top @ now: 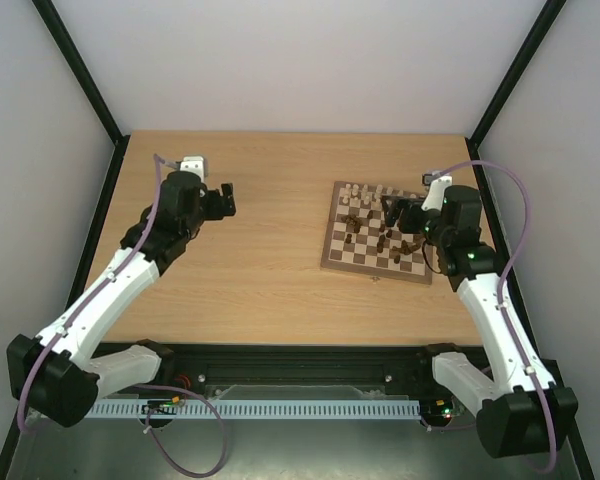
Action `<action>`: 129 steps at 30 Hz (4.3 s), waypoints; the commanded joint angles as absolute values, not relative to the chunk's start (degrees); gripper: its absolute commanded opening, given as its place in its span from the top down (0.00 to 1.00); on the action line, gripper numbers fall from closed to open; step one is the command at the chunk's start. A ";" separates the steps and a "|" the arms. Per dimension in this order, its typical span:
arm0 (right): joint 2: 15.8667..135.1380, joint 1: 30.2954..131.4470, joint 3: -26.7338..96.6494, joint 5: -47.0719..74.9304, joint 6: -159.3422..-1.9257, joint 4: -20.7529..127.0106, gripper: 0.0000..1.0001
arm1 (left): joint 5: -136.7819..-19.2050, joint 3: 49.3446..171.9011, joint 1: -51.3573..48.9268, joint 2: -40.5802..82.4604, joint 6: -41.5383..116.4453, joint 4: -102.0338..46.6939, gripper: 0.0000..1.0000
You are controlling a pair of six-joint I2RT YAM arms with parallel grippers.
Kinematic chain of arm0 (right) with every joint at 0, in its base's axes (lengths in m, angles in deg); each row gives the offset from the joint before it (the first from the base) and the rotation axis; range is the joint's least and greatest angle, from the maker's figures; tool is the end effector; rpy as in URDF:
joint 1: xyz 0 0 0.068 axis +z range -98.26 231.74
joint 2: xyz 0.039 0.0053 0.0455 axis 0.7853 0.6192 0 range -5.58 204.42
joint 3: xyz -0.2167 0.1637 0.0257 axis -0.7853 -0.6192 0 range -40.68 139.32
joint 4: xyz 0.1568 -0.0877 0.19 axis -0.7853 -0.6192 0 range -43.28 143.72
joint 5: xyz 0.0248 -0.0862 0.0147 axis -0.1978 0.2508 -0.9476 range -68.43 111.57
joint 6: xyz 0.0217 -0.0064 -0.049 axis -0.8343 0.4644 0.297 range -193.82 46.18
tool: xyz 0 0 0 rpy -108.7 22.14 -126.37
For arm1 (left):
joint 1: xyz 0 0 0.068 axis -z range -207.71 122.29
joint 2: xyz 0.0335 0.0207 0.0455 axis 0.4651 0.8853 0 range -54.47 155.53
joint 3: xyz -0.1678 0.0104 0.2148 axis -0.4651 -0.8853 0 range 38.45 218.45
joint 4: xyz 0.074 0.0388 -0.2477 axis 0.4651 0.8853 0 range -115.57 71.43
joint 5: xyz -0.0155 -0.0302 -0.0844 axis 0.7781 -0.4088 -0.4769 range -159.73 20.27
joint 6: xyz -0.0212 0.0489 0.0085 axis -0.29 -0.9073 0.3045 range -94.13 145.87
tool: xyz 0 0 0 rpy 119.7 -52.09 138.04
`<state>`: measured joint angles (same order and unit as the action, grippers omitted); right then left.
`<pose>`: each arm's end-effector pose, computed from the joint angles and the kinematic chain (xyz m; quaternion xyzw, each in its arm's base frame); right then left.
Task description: Set up the chess pieces on the board
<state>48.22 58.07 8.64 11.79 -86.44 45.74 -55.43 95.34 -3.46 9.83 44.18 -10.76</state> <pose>0.2176 0.0302 0.3436 -0.0106 0.7786 0.1682 0.6045 0.2376 -0.0975 0.3382 -0.0266 0.8261 -0.1045 0.5531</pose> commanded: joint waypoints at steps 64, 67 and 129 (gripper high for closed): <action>103.19 22.69 25.16 -14.87 -63.24 17.81 0.60 | -99.78 99.85 8.74 62.26 72.02 -48.69 0.50; 102.43 22.71 24.53 -15.18 -63.17 18.26 0.57 | -99.88 100.60 8.89 62.88 72.21 -48.64 0.50; 93.34 58.83 17.17 -10.24 -53.40 6.64 0.83 | -91.91 74.92 10.43 38.75 64.21 -32.27 0.74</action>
<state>92.66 52.50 19.20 2.81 -55.54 18.90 -91.40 76.71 8.27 39.07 66.34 -36.02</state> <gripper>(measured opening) 0.169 0.259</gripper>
